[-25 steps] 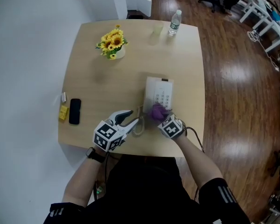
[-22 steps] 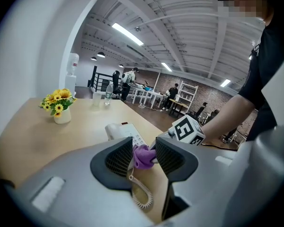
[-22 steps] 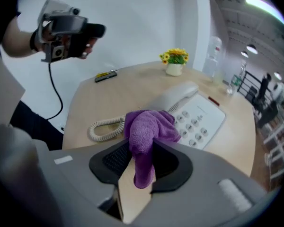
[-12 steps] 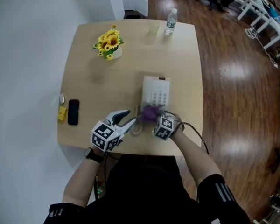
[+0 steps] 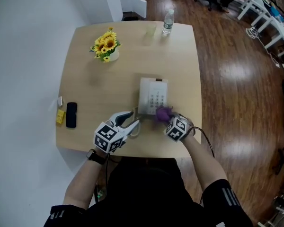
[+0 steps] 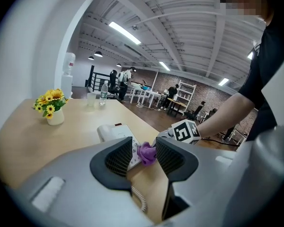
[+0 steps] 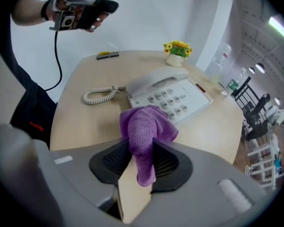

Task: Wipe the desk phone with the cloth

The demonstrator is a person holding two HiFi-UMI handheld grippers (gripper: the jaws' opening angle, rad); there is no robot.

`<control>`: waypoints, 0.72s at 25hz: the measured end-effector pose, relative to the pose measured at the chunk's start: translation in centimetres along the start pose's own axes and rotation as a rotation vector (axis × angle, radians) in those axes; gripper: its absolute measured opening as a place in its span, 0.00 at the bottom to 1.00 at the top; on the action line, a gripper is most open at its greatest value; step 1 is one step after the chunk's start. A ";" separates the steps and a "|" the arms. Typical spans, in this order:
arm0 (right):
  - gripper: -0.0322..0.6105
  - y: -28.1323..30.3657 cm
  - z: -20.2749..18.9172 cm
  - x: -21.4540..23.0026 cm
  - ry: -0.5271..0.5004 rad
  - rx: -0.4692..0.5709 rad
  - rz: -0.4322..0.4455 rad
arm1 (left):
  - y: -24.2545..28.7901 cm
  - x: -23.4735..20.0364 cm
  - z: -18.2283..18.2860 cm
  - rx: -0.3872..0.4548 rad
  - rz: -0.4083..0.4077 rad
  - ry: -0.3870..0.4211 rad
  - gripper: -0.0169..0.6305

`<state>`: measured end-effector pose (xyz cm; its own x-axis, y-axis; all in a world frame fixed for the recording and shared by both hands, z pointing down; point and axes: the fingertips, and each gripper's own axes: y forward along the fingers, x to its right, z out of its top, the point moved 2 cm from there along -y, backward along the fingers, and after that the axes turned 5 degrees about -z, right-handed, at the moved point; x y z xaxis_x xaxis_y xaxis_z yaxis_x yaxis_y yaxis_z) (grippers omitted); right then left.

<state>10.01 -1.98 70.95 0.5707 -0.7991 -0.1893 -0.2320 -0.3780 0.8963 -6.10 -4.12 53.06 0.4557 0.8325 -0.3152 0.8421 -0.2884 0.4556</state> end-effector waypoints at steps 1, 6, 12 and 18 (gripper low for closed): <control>0.25 -0.2 -0.4 0.1 0.018 -0.003 -0.005 | 0.2 0.2 0.2 0.000 -0.002 0.004 0.26; 0.25 -1.9 -1.0 1.0 0.146 0.054 0.004 | 0.5 0.4 0.7 0.001 0.000 0.021 0.26; 0.26 -8.4 -0.2 3.1 0.577 0.318 0.039 | -0.1 0.4 0.9 0.009 0.017 0.030 0.27; 0.26 -14.0 -0.6 4.0 0.629 0.429 -0.010 | -0.7 1.0 1.0 0.011 0.015 0.023 0.27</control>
<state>15.99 0.40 57.93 0.8859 -0.4264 0.1828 -0.4370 -0.6348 0.6372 -5.90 -3.54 51.58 0.4620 0.8384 -0.2892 0.8382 -0.3062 0.4513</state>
